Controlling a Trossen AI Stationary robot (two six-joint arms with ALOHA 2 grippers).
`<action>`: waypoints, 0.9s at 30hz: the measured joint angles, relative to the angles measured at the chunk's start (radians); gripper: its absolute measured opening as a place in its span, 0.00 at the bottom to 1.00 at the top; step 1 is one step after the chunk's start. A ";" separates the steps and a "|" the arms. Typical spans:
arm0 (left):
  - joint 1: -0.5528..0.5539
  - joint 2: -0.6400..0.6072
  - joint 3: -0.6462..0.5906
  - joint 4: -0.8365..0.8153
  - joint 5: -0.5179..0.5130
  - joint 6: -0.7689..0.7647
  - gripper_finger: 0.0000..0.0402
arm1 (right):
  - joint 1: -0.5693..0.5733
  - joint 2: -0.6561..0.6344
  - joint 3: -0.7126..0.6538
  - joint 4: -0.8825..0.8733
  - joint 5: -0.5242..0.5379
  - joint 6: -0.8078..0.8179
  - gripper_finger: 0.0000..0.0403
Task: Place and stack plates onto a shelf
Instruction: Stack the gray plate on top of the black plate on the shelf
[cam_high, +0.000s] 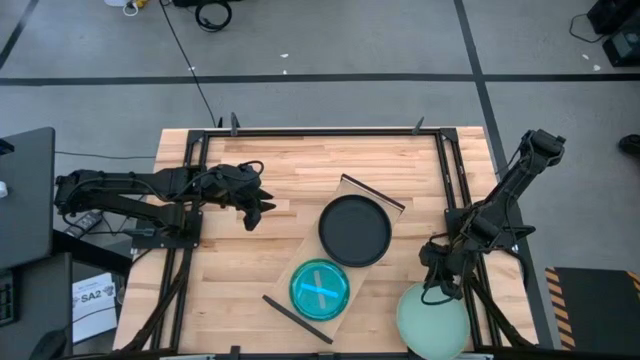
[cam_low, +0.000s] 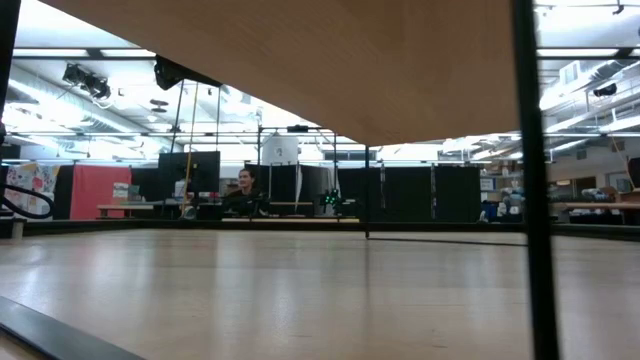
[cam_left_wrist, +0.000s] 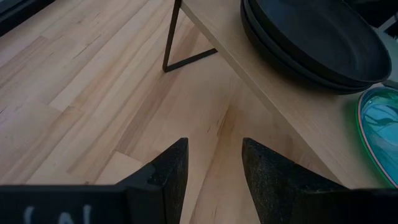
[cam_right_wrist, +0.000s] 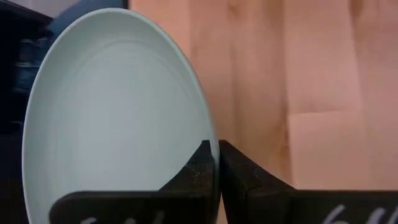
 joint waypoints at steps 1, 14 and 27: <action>0.000 0.000 0.000 0.000 0.000 0.000 0.39 | 0.000 0.000 0.009 -0.001 -0.006 0.000 0.04; 0.000 0.000 0.000 0.000 0.000 0.001 0.39 | -0.022 0.000 0.166 -0.009 -0.019 0.000 0.04; 0.000 0.000 0.000 0.000 0.000 0.001 0.39 | -0.138 -0.001 0.317 -0.092 -0.018 0.000 0.04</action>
